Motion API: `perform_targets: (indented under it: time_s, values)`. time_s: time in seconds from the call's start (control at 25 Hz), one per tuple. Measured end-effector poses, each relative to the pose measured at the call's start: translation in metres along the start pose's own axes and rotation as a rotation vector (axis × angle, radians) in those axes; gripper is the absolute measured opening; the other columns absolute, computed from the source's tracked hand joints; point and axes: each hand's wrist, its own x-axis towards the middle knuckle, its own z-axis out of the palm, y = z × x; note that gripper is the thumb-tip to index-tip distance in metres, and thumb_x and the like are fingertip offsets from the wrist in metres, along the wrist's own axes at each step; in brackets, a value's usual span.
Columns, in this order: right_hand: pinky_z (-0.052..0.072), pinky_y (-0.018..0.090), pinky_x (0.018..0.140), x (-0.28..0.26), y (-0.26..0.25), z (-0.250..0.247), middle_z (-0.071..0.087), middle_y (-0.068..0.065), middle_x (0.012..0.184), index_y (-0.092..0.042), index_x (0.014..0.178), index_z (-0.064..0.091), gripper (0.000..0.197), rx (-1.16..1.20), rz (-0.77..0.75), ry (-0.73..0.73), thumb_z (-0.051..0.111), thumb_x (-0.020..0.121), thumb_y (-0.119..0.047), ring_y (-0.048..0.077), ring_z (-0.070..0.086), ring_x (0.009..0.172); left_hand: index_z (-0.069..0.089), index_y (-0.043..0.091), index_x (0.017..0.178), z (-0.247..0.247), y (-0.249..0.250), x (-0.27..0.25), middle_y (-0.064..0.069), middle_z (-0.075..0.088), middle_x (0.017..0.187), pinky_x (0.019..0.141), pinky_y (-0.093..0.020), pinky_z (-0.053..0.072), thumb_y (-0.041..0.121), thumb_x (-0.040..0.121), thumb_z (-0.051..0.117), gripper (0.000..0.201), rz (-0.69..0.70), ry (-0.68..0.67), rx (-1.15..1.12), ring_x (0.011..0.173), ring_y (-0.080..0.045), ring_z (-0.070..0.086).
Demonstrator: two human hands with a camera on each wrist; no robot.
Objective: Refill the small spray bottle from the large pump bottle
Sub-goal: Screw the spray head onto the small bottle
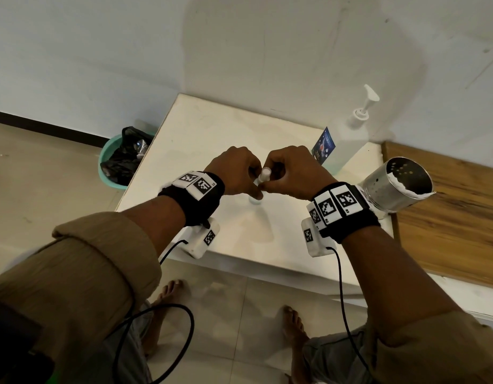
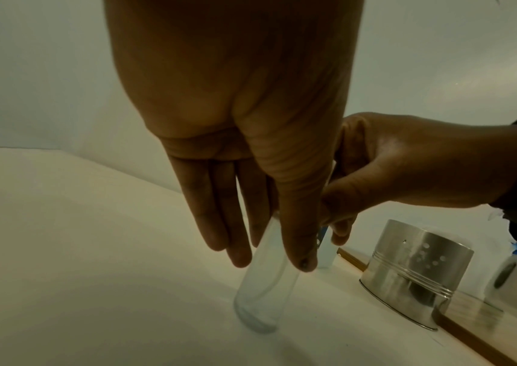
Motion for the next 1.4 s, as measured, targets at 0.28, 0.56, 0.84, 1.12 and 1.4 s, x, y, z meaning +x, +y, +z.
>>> perform_targets:
  time_s: [0.28,0.56,0.84,1.12,1.4]
  values:
    - [0.051,0.032,0.062,0.000,0.000,0.000,0.066,-0.002,0.068,-0.013,0.078,0.068,0.024,0.022,0.034,-0.003,0.086,0.070,-0.027,0.015,0.059,0.061,0.066,0.017,0.101,-0.005,-0.001,0.000,0.003,0.071,0.106,0.082,-0.033,0.053,0.014,0.067,0.085,0.039,0.064,-0.111,-0.064,0.090,-0.014,0.066]
    - [0.049,0.031,0.062,-0.001,-0.001,-0.002,0.062,-0.005,0.067,-0.013,0.078,0.068,0.024,-0.025,0.023,-0.008,0.085,0.070,-0.027,0.013,0.056,0.062,0.067,0.013,0.092,0.001,0.001,0.000,0.000,0.072,0.089,0.077,-0.032,0.053,0.014,0.065,0.086,0.033,0.067,-0.063,-0.097,0.088,-0.019,0.068]
    - [0.054,0.037,0.066,-0.001,0.000,0.000,0.068,0.000,0.072,-0.014,0.077,0.068,0.027,-0.026,0.071,0.007,0.087,0.068,-0.031,0.018,0.063,0.067,0.065,0.021,0.096,0.003,0.001,-0.003,0.013,0.066,0.085,0.074,-0.028,0.052,0.024,0.058,0.092,0.046,0.053,-0.029,-0.116,0.084,-0.012,0.067]
    - [0.052,0.036,0.066,-0.002,-0.002,-0.001,0.064,-0.004,0.069,-0.015,0.074,0.064,0.026,-0.070,0.042,-0.016,0.084,0.070,-0.031,0.018,0.061,0.068,0.067,0.009,0.093,0.001,0.000,-0.001,-0.003,0.072,0.091,0.079,-0.032,0.055,0.008,0.069,0.082,0.028,0.100,-0.103,-0.116,0.087,-0.018,0.067]
    - [0.051,0.033,0.064,-0.004,0.005,0.007,0.064,-0.004,0.079,-0.015,0.085,0.057,0.031,-0.013,0.035,0.052,0.080,0.076,-0.033,0.016,0.062,0.069,0.058,0.022,0.072,0.001,0.005,-0.003,0.013,0.057,0.066,0.058,-0.019,0.039,0.013,0.067,0.084,0.028,0.081,-0.006,-0.089,0.065,-0.008,0.055]
